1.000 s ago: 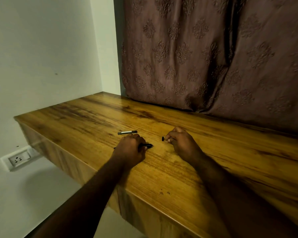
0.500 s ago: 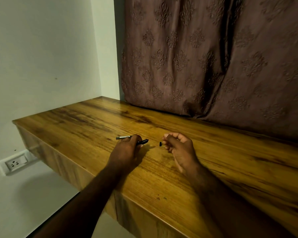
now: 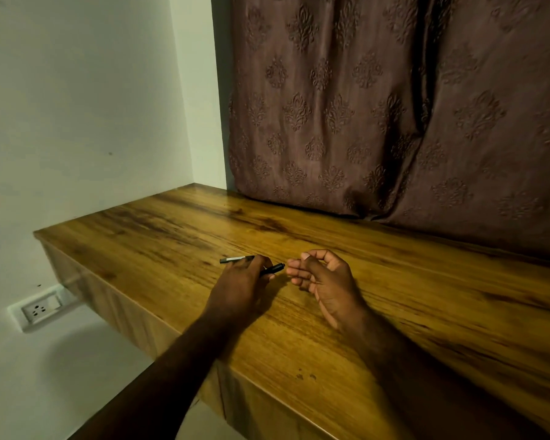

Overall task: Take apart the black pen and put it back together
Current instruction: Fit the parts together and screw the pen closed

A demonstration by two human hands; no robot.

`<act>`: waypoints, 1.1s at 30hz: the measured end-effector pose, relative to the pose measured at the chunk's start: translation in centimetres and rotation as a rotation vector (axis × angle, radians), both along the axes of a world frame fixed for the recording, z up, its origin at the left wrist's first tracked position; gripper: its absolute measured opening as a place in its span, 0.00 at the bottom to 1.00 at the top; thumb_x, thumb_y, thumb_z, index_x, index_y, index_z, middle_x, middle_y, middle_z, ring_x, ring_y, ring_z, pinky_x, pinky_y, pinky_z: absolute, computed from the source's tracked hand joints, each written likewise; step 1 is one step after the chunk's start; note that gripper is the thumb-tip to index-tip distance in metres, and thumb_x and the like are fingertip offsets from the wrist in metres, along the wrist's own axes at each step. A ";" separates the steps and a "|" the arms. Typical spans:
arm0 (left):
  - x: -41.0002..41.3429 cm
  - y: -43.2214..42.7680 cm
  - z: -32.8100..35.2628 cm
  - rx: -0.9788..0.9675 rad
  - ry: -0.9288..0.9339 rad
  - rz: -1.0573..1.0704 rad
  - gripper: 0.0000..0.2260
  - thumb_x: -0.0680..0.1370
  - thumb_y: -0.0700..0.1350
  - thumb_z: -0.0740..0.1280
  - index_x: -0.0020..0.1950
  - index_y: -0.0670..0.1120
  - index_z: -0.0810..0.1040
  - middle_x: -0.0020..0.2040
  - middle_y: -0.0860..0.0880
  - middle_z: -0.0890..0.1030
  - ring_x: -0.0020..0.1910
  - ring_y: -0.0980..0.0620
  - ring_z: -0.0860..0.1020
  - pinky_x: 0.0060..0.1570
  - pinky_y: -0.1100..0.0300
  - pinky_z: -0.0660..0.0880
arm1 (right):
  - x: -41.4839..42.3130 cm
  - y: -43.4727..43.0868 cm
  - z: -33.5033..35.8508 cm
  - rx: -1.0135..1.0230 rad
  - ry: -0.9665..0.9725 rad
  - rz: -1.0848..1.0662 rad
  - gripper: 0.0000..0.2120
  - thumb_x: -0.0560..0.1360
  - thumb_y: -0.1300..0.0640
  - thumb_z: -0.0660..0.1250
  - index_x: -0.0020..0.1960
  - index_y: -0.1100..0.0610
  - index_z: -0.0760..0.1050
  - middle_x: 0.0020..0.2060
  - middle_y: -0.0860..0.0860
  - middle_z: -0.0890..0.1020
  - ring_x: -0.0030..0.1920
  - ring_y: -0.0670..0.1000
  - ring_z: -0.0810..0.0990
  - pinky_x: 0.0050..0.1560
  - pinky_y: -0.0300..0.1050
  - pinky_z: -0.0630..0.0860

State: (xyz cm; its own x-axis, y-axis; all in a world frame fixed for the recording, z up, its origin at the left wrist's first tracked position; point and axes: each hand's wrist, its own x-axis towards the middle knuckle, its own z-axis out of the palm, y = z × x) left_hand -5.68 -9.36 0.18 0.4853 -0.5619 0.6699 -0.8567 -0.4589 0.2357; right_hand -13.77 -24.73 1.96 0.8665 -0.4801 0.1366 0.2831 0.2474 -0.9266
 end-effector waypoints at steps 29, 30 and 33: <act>-0.4 0.0 0.3 0.002 0.029 -0.021 0.10 0.78 0.50 0.60 0.51 0.46 0.75 0.43 0.46 0.80 0.41 0.48 0.76 0.38 0.57 0.68 | -0.2 0.2 0.0 -0.037 0.006 0.030 0.08 0.77 0.63 0.65 0.54 0.67 0.73 0.46 0.63 0.85 0.44 0.57 0.84 0.42 0.45 0.81; -0.4 0.0 0.3 0.003 0.031 -0.019 0.09 0.78 0.50 0.61 0.52 0.46 0.75 0.43 0.46 0.80 0.41 0.48 0.76 0.38 0.57 0.68 | -0.2 0.2 -0.1 -0.043 0.006 0.028 0.08 0.77 0.63 0.65 0.54 0.67 0.73 0.46 0.63 0.85 0.44 0.57 0.84 0.42 0.45 0.81; -0.4 0.0 0.3 0.001 0.032 -0.024 0.08 0.78 0.50 0.62 0.51 0.46 0.75 0.42 0.47 0.79 0.40 0.49 0.75 0.38 0.58 0.66 | -0.3 0.2 -0.1 -0.073 0.007 0.024 0.07 0.77 0.64 0.65 0.53 0.67 0.74 0.44 0.63 0.85 0.44 0.57 0.84 0.41 0.44 0.80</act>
